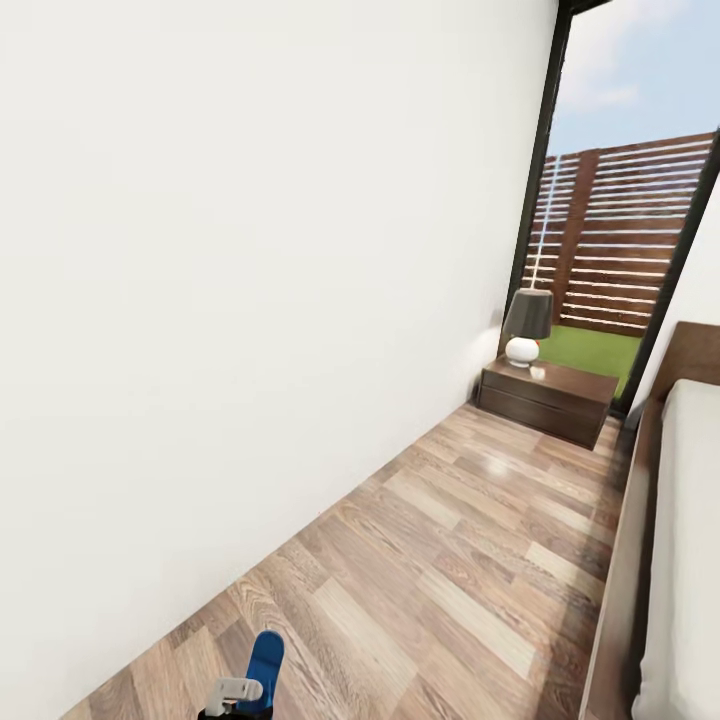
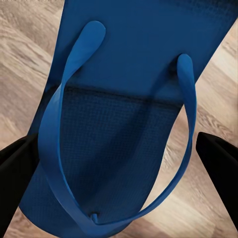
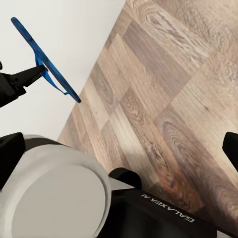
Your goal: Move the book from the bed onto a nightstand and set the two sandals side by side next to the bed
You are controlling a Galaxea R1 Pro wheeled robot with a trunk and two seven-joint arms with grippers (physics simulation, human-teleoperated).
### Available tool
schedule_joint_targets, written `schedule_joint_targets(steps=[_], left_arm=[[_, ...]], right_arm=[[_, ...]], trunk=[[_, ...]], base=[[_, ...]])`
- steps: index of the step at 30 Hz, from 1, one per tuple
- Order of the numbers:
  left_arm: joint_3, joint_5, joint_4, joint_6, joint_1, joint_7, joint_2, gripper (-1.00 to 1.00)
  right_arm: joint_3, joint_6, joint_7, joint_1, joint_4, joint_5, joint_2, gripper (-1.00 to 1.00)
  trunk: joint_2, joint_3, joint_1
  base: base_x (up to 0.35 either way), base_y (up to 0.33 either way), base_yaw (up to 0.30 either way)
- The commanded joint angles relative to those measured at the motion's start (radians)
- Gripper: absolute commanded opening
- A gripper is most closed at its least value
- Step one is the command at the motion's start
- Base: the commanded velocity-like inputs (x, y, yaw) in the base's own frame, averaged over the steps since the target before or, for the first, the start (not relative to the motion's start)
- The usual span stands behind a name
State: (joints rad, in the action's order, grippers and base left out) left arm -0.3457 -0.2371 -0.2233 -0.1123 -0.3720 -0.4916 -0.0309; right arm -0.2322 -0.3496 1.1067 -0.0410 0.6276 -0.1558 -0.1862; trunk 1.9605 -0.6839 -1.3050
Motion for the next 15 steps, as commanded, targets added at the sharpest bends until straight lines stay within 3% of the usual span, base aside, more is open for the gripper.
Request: schedule_joint_targets(steps=[1, 15], left_arm=[[-0.007, -0.011, 0.001, -0.006, -0.001, -0.004, 0.0, -1.0], [-0.007, -0.011, 0.002, -0.004, -0.001, -0.005, 0.001, -1.0]], right_arm=[[-0.001, -0.009, 0.002, 0.0, 0.0, -0.005, 0.0, 1.0], [-0.002, -0.008, 0.002, 0.0, 0.0, -0.005, 0.001, 1.0]], trunk=[[-0.007, 0.002, 0.004], [-0.105, 0.046, 0.058]], base=[[0.0, 0.0, 0.0], [0.0, 0.0, 0.0]])
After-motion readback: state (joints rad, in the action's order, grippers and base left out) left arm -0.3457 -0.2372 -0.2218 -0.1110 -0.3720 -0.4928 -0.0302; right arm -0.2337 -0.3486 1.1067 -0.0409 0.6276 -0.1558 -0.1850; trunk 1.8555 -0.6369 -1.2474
